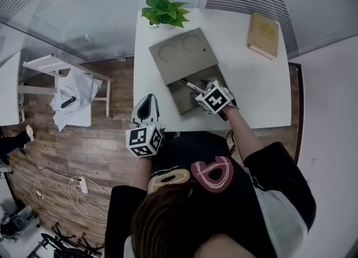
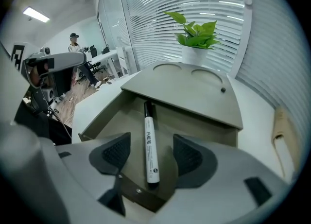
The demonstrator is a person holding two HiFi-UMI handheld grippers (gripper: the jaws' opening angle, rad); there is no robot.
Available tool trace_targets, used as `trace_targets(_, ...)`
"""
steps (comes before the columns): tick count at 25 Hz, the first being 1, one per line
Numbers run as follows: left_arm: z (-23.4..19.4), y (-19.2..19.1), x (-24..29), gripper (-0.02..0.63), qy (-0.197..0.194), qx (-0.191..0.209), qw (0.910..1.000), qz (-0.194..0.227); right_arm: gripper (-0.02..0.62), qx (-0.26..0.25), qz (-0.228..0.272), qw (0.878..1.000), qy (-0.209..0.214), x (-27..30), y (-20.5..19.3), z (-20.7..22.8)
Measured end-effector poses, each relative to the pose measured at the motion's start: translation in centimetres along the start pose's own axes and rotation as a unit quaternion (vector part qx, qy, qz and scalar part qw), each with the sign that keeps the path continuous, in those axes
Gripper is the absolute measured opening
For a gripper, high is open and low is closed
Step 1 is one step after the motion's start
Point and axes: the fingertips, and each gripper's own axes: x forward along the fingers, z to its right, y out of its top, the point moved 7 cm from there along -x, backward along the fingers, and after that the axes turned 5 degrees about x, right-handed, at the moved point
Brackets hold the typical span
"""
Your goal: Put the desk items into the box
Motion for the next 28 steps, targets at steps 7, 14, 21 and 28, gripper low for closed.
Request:
trace_targets(7,0.9,0.2,0.8,0.02,-0.023,0.006,0.9997,0.005,0.265,0.021,0.046,0.999,0.002,-2.4,-0.1,0.4)
trace_targets(14,2.7,0.7,1.6,0.02,-0.058,0.014,0.9982,0.005,0.265,0.068,0.128,0.989,-0.02,-5.8,-0.2,0.8)
trace_targets(21,4.7,0.5,2.1,0.02,-0.097,0.027,0.9949,0.004,0.265,0.13,0.208,0.965,-0.094,-8.8,-1.4,1.7)
trace_targets(28,6.7,0.4,2.4,0.02,-0.135,0.046,0.9898,0.003,0.25,0.167,0.269,0.937,-0.15,-11.7,-4.1,1.3)
